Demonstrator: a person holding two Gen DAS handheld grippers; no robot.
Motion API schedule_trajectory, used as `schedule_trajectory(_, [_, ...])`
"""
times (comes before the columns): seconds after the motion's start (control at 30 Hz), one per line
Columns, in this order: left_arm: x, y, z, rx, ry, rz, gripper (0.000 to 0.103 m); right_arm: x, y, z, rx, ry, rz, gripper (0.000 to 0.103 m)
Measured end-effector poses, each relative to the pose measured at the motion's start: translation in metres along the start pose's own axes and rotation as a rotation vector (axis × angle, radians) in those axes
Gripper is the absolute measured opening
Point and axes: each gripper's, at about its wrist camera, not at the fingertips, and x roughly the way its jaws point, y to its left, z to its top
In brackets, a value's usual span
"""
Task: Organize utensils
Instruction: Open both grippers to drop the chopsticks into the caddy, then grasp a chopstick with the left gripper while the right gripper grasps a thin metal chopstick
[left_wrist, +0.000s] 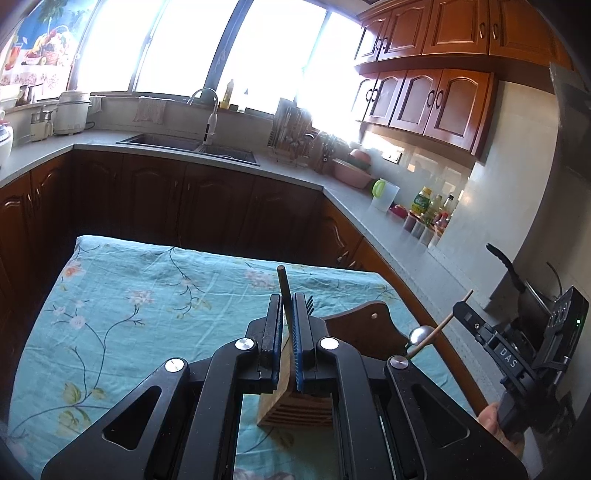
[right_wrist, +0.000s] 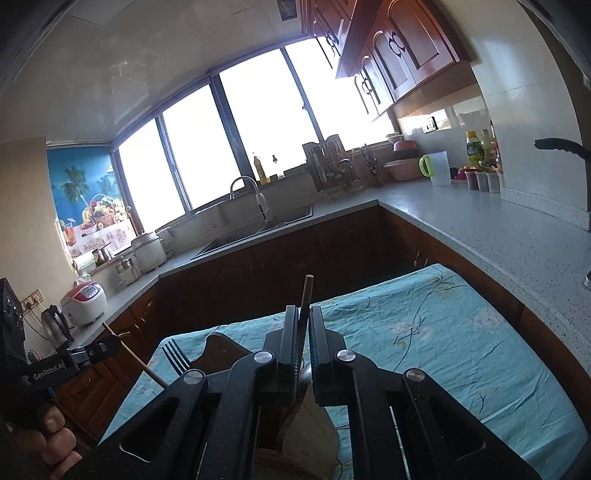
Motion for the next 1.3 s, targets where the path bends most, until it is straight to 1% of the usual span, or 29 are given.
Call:
schedule_trajectory(0.2, [0.001,-0.001,0.002,-0.003,0.011,0.005,0.005,0.002,0.0,0.003,0.001,0.01,0.003,0.006])
schedule_trajectory(0.27, [0.0,0.001,0.003,-0.014,0.018,0.001,0.006,0.002,0.0,0.004,0.007,0.019,0.007,0.011])
schedule_trajectory(0.3, [-0.001,0.001,0.004,-0.017,0.019,-0.003,0.011,0.002,-0.001,0.004,0.014,0.022,0.01,0.012])
schedule_trajectory(0.33, [-0.003,0.002,0.004,-0.019,0.02,-0.004,0.016,0.001,-0.001,0.005,0.019,0.024,0.011,0.017])
schedule_trajectory(0.37, [-0.005,0.002,0.005,-0.022,0.018,0.003,0.033,-0.002,-0.001,0.006,0.023,0.02,0.013,0.022])
schedule_trajectory(0.4, [-0.008,0.004,0.005,-0.027,0.013,0.01,0.043,-0.005,-0.002,0.007,0.026,0.013,0.02,0.039])
schedule_trajectory(0.43, [-0.012,0.005,0.005,-0.034,0.002,0.011,0.052,-0.009,-0.001,0.008,0.031,0.003,0.026,0.061])
schedule_trajectory(0.53, [-0.023,0.01,0.004,-0.051,-0.004,0.012,0.056,-0.025,0.0,0.013,0.041,-0.035,0.049,0.079])
schedule_trajectory(0.57, [-0.028,0.013,0.003,-0.058,-0.006,0.017,0.062,-0.03,0.0,0.015,0.043,-0.041,0.054,0.085])
schedule_trajectory(0.6, [-0.033,0.015,0.001,-0.064,-0.012,0.022,0.065,-0.036,0.0,0.016,0.048,-0.048,0.06,0.097])
schedule_trajectory(0.63, [-0.039,0.018,-0.001,-0.069,-0.019,0.031,0.069,-0.043,0.0,0.017,0.052,-0.057,0.069,0.102])
schedule_trajectory(0.7, [-0.051,0.022,-0.007,-0.07,-0.024,0.051,0.073,-0.057,0.002,0.016,0.051,-0.069,0.078,0.103])
schedule_trajectory(0.83, [-0.073,0.033,-0.025,-0.077,-0.015,0.082,0.074,-0.081,0.004,0.007,0.04,-0.069,0.092,0.103])
schedule_trajectory(1.07, [-0.106,0.048,-0.068,-0.091,0.021,0.135,0.074,-0.113,-0.001,-0.021,0.052,-0.018,0.096,0.103])
schedule_trajectory(1.3, [-0.125,0.052,-0.11,-0.09,0.08,0.161,0.074,-0.132,-0.011,-0.053,0.059,0.049,0.064,0.103])
